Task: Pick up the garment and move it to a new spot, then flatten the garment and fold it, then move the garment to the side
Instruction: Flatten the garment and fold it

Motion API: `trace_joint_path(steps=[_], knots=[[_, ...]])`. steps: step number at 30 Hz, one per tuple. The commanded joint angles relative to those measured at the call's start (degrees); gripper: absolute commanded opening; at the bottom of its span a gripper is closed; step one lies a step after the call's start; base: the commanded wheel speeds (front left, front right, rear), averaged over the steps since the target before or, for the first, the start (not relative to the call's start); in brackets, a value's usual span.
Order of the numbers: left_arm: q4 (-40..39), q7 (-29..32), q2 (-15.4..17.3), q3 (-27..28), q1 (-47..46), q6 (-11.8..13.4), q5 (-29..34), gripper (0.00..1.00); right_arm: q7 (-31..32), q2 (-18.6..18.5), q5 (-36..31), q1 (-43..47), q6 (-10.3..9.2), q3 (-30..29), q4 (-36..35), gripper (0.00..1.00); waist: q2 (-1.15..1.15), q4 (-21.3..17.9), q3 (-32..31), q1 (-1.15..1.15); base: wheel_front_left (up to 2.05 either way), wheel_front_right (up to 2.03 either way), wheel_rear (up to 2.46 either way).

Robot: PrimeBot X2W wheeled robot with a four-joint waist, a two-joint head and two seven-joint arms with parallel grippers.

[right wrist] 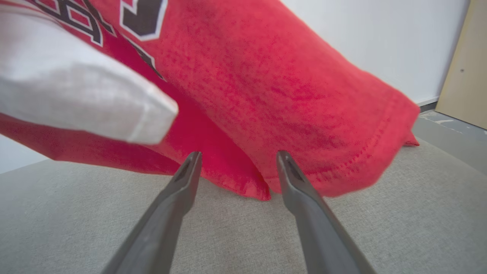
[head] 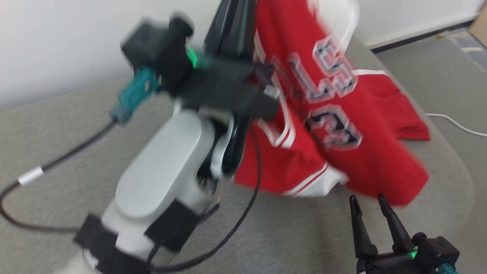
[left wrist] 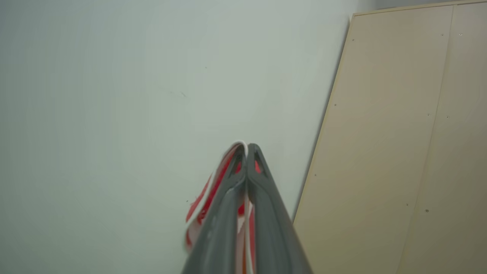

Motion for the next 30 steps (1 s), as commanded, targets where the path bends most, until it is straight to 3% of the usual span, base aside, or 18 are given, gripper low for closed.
trace_joint_path(steps=[1, 10, 19, 24, 30], knots=[[0.1, -0.3, 1.6, 0.4, 4.3, 0.3, -0.4, 0.00, 0.0, -0.3, 0.1, -0.5, -0.14, -0.3, -0.4, 1.00, 0.00, 5.2, 1.9, 0.01, 0.00, 0.00, 0.00], [-2.4, -0.3, 9.8, 9.2, 32.2, 2.0, -4.1, 0.00, 0.0, -1.4, -0.7, -0.4, -0.14, -1.4, -1.2, 1.00, 0.00, 13.0, 3.2, 0.01, 0.00, 0.00, 0.00], [-4.6, -0.3, 8.8, 16.8, 48.2, 0.4, -3.8, 0.00, 0.0, -2.5, -0.7, 0.2, -0.14, -0.6, -0.8, 1.00, 0.00, 16.9, 1.3, 0.01, 0.00, 0.00, 0.00], [-2.5, -0.3, 8.1, 17.4, 52.8, -1.1, -3.9, 0.00, 0.0, -3.0, -0.5, 0.9, -0.14, -0.6, -0.5, 1.00, 0.00, 17.9, 0.3, 0.01, 0.00, 0.00, 0.00], [0.1, -0.3, 7.8, 17.7, 56.2, -1.0, -3.7, 0.00, 0.0, -3.3, -0.4, 1.4, -0.14, -0.4, -0.1, 1.00, 0.00, 18.2, -1.3, 0.01, 0.00, 0.00, 0.00]])
